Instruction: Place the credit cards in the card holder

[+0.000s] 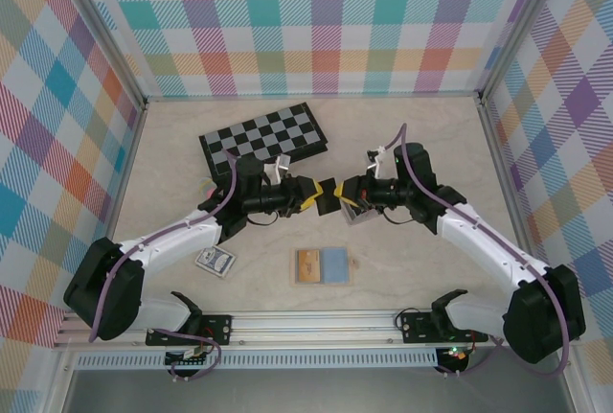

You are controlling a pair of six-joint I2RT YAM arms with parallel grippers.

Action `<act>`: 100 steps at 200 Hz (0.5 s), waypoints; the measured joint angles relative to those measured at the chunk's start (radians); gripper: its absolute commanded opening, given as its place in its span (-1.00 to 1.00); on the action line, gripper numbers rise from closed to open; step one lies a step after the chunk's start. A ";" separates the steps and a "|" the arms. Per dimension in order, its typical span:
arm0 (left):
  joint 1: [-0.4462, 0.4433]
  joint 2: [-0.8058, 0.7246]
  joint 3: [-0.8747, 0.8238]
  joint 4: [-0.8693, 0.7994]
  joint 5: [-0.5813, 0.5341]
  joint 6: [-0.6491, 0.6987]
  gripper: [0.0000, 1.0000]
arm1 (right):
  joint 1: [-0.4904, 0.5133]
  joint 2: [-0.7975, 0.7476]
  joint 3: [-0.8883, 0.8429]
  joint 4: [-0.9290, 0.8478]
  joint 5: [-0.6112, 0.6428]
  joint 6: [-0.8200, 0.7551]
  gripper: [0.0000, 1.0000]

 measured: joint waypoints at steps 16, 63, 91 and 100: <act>0.000 0.000 -0.013 0.000 0.006 0.003 -0.51 | 0.000 -0.002 -0.021 0.029 0.024 0.032 -0.95; 0.000 0.000 -0.034 -0.001 0.023 0.022 -0.60 | 0.000 -0.002 -0.062 0.087 0.055 0.099 -0.92; 0.000 0.000 -0.034 0.000 0.026 0.025 -0.53 | 0.000 -0.002 -0.064 0.103 0.054 0.114 -0.93; 0.000 0.000 -0.034 0.000 0.027 0.028 -0.50 | 0.000 -0.002 -0.069 0.115 0.053 0.119 -0.94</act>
